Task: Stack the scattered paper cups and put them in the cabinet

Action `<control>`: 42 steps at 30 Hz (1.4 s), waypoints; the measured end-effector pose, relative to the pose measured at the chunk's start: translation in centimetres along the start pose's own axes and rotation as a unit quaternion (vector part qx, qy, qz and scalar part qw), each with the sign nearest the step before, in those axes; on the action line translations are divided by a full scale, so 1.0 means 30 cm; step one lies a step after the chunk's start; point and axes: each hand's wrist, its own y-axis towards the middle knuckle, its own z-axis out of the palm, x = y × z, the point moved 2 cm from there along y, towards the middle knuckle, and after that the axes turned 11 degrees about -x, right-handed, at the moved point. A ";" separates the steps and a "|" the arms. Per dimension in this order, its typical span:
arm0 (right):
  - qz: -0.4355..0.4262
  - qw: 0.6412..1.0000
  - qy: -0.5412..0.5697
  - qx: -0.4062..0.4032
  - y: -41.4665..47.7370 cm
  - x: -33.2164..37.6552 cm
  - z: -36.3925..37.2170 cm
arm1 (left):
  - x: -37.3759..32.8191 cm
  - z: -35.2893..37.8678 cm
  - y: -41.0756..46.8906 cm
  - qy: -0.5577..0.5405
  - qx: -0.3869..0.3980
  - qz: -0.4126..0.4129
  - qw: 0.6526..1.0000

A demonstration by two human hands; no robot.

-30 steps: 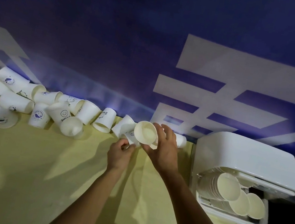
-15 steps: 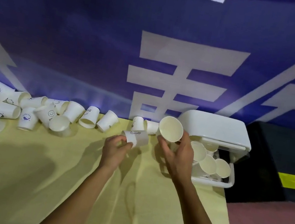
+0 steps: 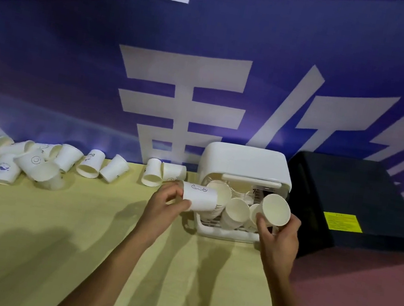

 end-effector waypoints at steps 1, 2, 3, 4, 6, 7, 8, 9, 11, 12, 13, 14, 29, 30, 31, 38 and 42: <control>-0.002 1.000 -0.005 0.012 0.026 -0.025 0.003 | -0.001 0.022 -0.008 0.000 0.003 -0.002 1.000; -0.004 1.000 -0.011 0.026 0.047 -0.044 0.006 | -0.005 0.043 -0.018 0.003 0.005 -0.003 1.000; -0.004 0.999 -0.014 0.039 0.063 -0.058 0.011 | -0.005 0.060 -0.024 0.008 0.004 -0.006 1.000; -0.001 0.999 -0.013 0.049 0.077 -0.069 0.017 | -0.010 0.076 -0.030 0.014 0.004 -0.006 1.000; -0.003 0.998 -0.012 0.058 0.097 -0.082 0.035 | -0.018 0.108 -0.037 0.023 0.006 -0.004 1.000; -0.005 0.998 -0.018 0.066 0.105 -0.090 0.047 | -0.023 0.125 -0.039 0.029 0.006 -0.003 1.000; -0.003 0.997 -0.028 0.075 0.114 -0.102 0.060 | -0.030 0.141 -0.042 0.035 0.006 -0.001 0.999; 0.001 0.996 -0.039 0.081 0.123 -0.113 0.075 | -0.034 0.155 -0.042 0.040 0.004 -0.001 0.999; 0.007 0.993 -0.066 0.093 0.144 -0.135 0.102 | -0.036 0.178 -0.039 0.053 0.002 -0.003 0.999; 0.004 0.990 -0.091 0.103 0.154 -0.146 0.115 | -0.036 0.186 -0.036 0.059 0.005 -0.001 0.998; 0.000 0.986 -0.118 0.116 0.164 -0.153 0.125 | -0.031 0.195 -0.030 0.066 0.012 0.001 0.998; -0.002 0.983 -0.136 0.122 0.169 -0.151 0.123 | -0.029 0.205 -0.026 0.073 0.019 0.001 0.997; -0.275 0.941 -0.014 0.196 0.054 -0.027 0.039 | -0.043 0.400 -0.005 0.137 0.071 -0.008 0.988; -0.274 0.943 -0.014 0.190 0.062 -0.032 0.034 | -0.044 0.404 -0.006 0.132 0.080 -0.013 0.988; -0.261 0.948 -0.009 0.183 0.071 -0.037 0.026 | -0.043 0.407 -0.006 0.125 0.087 -0.022 0.988; -0.043 0.990 0.069 0.116 0.152 -0.124 -0.004 | -0.009 0.368 -0.006 0.137 0.084 -0.049 0.986; -0.012 0.989 0.060 0.136 0.172 -0.151 0.039 | 0.002 0.350 -0.014 0.135 0.080 -0.056 0.986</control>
